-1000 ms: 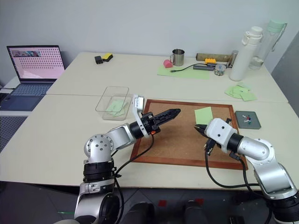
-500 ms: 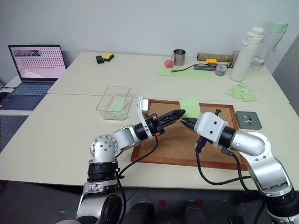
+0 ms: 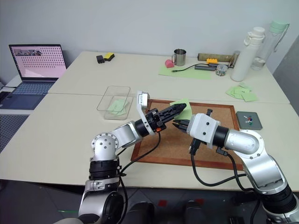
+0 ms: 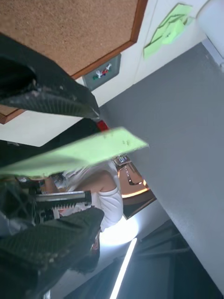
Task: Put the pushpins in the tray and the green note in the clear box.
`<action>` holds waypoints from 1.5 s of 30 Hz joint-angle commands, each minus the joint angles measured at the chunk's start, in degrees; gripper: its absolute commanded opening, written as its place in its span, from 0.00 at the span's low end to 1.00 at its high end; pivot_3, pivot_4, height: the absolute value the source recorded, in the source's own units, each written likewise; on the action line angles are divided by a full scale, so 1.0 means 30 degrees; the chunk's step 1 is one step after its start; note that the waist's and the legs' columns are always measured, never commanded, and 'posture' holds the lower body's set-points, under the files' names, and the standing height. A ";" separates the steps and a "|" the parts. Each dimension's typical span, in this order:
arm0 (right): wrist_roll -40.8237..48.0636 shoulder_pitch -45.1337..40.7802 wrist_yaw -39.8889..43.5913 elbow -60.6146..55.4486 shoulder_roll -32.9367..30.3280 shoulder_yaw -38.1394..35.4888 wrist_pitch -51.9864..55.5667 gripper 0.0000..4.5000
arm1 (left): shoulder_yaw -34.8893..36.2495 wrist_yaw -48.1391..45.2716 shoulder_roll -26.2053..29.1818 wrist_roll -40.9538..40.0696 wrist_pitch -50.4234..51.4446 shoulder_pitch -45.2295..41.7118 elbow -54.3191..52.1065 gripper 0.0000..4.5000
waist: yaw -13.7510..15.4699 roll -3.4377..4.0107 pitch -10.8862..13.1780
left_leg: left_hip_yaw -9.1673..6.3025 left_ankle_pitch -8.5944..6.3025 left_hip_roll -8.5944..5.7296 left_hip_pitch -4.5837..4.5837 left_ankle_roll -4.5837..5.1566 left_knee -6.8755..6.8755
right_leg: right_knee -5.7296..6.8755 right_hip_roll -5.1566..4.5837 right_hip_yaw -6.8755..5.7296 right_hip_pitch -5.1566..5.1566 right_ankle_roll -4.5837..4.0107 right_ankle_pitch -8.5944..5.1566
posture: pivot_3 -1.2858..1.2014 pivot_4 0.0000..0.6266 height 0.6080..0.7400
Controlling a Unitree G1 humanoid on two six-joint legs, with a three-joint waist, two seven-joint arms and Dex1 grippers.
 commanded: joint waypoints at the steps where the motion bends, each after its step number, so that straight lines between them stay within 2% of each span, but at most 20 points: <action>1: 0.0098 -0.0322 0.0093 -0.0284 0.0001 -0.0272 -0.0398 0.00 | -0.0412 -0.0091 0.0030 -0.0415 -0.0189 0.0005 -0.0673 0.47 | 0.0007 -0.0001 0.0001 | -0.0001 0.0000 0.0000 -0.0001 0.0000 0.0000 | 0.0000 0.0000 -0.0001 0.0000 -0.0001 0.0000 | 0.52 0.24 1.00; 12: -0.0090 -0.0525 0.0062 -0.0427 -0.0158 -0.0366 -0.0362 0.00 | -0.0872 -0.0409 0.0310 -0.0124 -0.0522 -0.0021 -0.0341 0.01 | 0.0016 -0.0003 0.0002 | 0.0001 0.0000 0.0000 -0.0001 0.0000 0.0000 | -0.0003 0.0000 0.0001 0.0000 -0.0002 -0.0001 | 0.52 0.24 1.00; 18: -0.0117 -0.0631 -0.0086 -0.0581 -0.0167 -0.0392 -0.0154 0.00 | -0.1268 -0.0367 0.0579 0.0536 -0.1340 -0.0159 0.0229 0.00 | 0.0037 -0.0002 0.0001 | 0.0001 0.0000 0.0000 -0.0001 0.0000 0.0000 | -0.0003 0.0000 0.0000 0.0000 -0.0002 -0.0001 | 0.52 0.24 1.00; 25: 0.0178 -0.0286 -0.0795 -0.1326 0.0016 -0.0896 0.0764 0.00 | -0.2316 0.0043 0.1259 0.3692 -0.3755 -0.0668 0.2105 0.00 | 0.0139 -0.0004 0.0003 | 0.0001 0.0000 -0.0001 -0.0001 0.0000 -0.0001 | -0.0003 0.0000 0.0003 -0.0006 -0.0004 -0.0001 | 0.52 0.24 1.00; 27: 0.0617 0.0104 -0.1143 -0.1833 0.0117 -0.1470 0.1305 0.00 | -0.2629 -0.0283 0.1396 0.4174 -0.4185 -0.0753 0.2164 0.00 | 0.0214 -0.0006 0.0004 | -0.0002 0.0000 0.0000 -0.0007 0.0000 -0.0006 | -0.0005 0.0000 -0.0003 -0.0009 -0.0006 -0.0002 | 0.52 0.24 1.00; 30: 0.2912 0.1278 -0.3599 -0.2233 0.2040 -0.4501 0.4256 0.00 | -0.4112 -0.1419 0.1819 0.5359 -0.5397 -0.0786 0.1109 0.00 | 0.0281 -0.0013 0.0006 | -0.0014 -0.0002 0.0001 -0.0018 -0.0002 -0.0012 | -0.0020 -0.0003 -0.0012 -0.0005 -0.0007 -0.0002 | 0.52 0.24 1.00; 32: 0.3371 0.2036 -0.5336 -0.0889 0.3083 -0.7075 0.5568 0.00 | -0.5393 -0.2321 0.2194 0.6387 -0.6489 -0.0957 0.0125 0.00 | 0.0333 -0.0017 0.0009 | -0.0017 -0.0003 0.0002 -0.0029 -0.0004 -0.0012 | -0.0020 -0.0011 -0.0010 -0.0007 -0.0009 -0.0001 | 0.52 0.24 1.00; 36: 0.2868 0.2408 -0.7261 0.3798 0.3052 -1.0522 0.6329 0.00 | -0.9543 -0.5051 0.4067 1.0398 -1.0606 -0.1259 -0.1726 0.00 | 0.0581 -0.0010 0.0006 | 0.0035 -0.0003 -0.0025 -0.0033 -0.0005 0.0001 | -0.0046 -0.0047 0.0020 0.0002 -0.0045 -0.0006 | 0.52 0.24 1.00; 40: 0.2164 0.1273 -0.7140 0.9960 0.1809 -1.0806 0.5193 0.00 | -1.2099 -0.6011 0.4801 1.3914 -1.4714 -0.1733 -0.1459 0.00 | 0.0525 0.0035 -0.0014 | 0.0096 -0.0003 -0.0010 -0.0002 -0.0002 -0.0014 | -0.0041 -0.0047 0.0063 -0.0008 -0.0154 -0.0056 | 0.52 0.24 1.00; 45: 0.1348 -0.1600 -0.6475 1.7353 0.0841 -1.0058 0.2192 0.00 | -1.2313 -0.6165 0.4572 1.4814 -1.5649 -0.1754 -0.1280 0.00 | 0.0095 0.0077 0.0001 | 0.0110 -0.0002 0.0009 0.0008 0.0008 -0.0023 | -0.0015 -0.0015 0.0071 -0.0018 -0.0144 -0.0053 | 0.52 0.24 1.00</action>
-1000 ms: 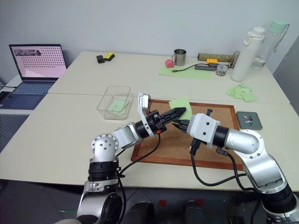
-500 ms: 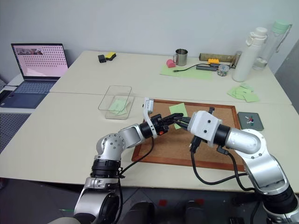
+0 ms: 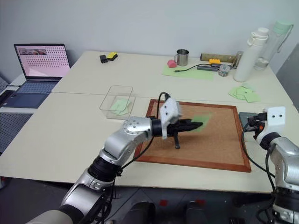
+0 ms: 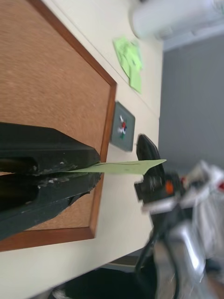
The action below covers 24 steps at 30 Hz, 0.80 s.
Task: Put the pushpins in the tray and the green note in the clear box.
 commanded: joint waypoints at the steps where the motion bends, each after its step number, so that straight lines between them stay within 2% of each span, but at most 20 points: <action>1: -0.0512 -0.2610 0.0629 0.5115 -0.0872 0.0178 -0.2809 0.00 | 0.0247 -0.0148 -0.0036 0.0530 -0.0659 -0.0125 -0.0343 0.00 | -0.0134 0.0035 0.0009 | 0.0023 -0.0001 0.0004 0.0006 0.0002 0.0005 | 0.0000 0.0014 0.0015 0.0000 0.0027 0.0016 | 0.52 0.24 1.00; 5: -0.0770 -0.4593 0.1236 0.9045 -0.1199 0.0602 -0.4498 0.00 | 0.0319 -0.0153 0.0300 0.0750 -0.0347 0.0418 -0.0973 0.00 | -0.0403 0.0044 0.0014 | -0.0018 0.0001 0.0000 -0.0003 0.0005 -0.0002 | 0.0010 0.0028 -0.0013 0.0005 0.0124 0.0054 | 0.52 0.24 1.00; 12: -0.0833 -0.7364 0.1971 1.3974 -0.1738 0.0770 -0.6648 0.35 | 0.0640 0.0176 0.0735 0.0912 0.0358 0.1151 -0.2014 0.00 | -0.0460 0.0060 0.0030 | -0.0009 -0.0001 -0.0013 -0.0009 0.0006 0.0003 | 0.0004 0.0017 0.0005 0.0005 0.0148 0.0058 | 0.52 0.24 1.00; 20: -0.0915 -0.8160 0.2712 1.4985 -0.2222 0.1010 -0.7442 0.73 | 0.0793 0.0584 0.0518 0.1087 0.0422 0.1106 -0.1814 0.00 | -0.0462 0.0061 0.0029 | -0.0014 0.0000 -0.0014 -0.0008 0.0006 0.0006 | 0.0006 0.0017 0.0003 0.0010 0.0147 0.0058 | 0.52 0.24 1.00; 24: -0.0808 -0.7873 0.3149 1.4595 -0.2423 0.0994 -0.7248 0.73 | 0.0835 0.0651 0.0426 0.1126 0.0253 0.0995 -0.1469 0.00 | -0.0460 0.0062 0.0028 | -0.0016 0.0000 -0.0013 -0.0008 0.0005 0.0006 | 0.0006 0.0017 0.0001 0.0009 0.0148 0.0059 | 0.52 0.24 1.00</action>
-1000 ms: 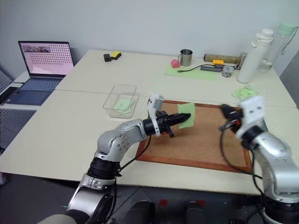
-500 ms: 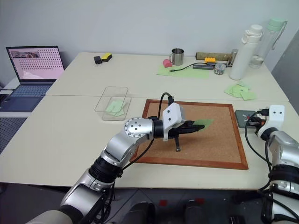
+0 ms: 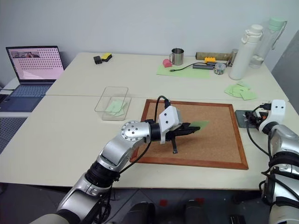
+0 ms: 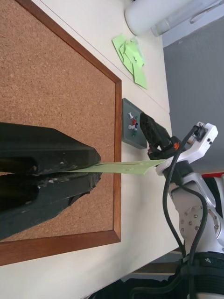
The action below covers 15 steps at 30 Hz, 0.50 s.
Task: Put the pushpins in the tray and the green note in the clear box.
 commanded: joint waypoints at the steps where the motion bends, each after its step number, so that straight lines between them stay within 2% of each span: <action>1: 0.0282 -0.0086 0.0522 -0.0856 -0.0705 -0.0153 -0.0146 0.73 | 0.0549 0.0131 -0.0212 0.0092 -0.0265 -0.0287 -0.0109 0.00 | 0.0000 0.0001 -0.0001 | -0.0001 0.0000 0.0001 0.0001 0.0000 0.0000 | 0.0002 0.0000 -0.0001 0.0000 0.0000 0.0000 | 0.52 0.24 1.00; 15: 0.0100 -0.0229 0.0500 0.0815 -0.0052 0.0266 -0.0143 0.73 | 0.0820 -0.0072 -0.0035 0.0260 -0.0397 -0.0498 0.0260 0.00 | -0.0022 0.0003 -0.0002 | 0.0003 0.0000 0.0002 0.0007 0.0000 0.0004 | 0.0012 0.0001 0.0004 0.0000 -0.0001 0.0001 | 0.52 0.24 1.00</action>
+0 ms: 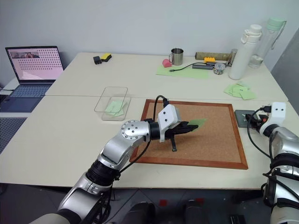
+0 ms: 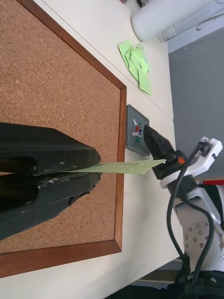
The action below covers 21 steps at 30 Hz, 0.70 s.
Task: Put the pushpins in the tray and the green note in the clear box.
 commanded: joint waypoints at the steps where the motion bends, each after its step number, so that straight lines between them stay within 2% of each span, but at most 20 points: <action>1: 0.0158 -0.0591 0.0103 0.0244 -0.0187 -0.0107 -0.0078 0.73 | 0.0500 0.0005 0.0010 0.0139 -0.0199 -0.0358 -0.0588 0.00 | 0.0010 0.0000 0.0000 | -0.0001 0.0000 0.0000 -0.0001 0.0000 0.0001 | 0.0000 0.0000 -0.0001 0.0001 0.0000 0.0000 | 0.52 0.24 1.00; 14: -0.0376 -0.1138 0.0288 0.1074 -0.0791 0.0332 -0.0802 0.73 | 0.0705 0.0469 -0.0409 0.0503 -0.0441 -0.0287 -0.0347 0.00 | 0.0010 0.0000 0.0000 | 0.0000 0.0000 -0.0003 -0.0002 -0.0001 0.0003 | -0.0004 -0.0002 -0.0001 0.0002 0.0001 0.0001 | 0.52 0.24 1.00; 21: 0.1615 -0.1425 0.1407 -0.1417 -0.0993 -0.1028 0.0387 0.73 | 0.1997 0.1218 -0.0932 -0.0479 0.0607 -0.0225 -0.0478 0.00 | -0.0025 0.0001 0.0000 | 0.0002 0.0000 0.0000 0.0003 -0.0001 0.0007 | 0.0012 -0.0001 0.0002 0.0001 0.0001 0.0002 | 0.52 0.24 1.00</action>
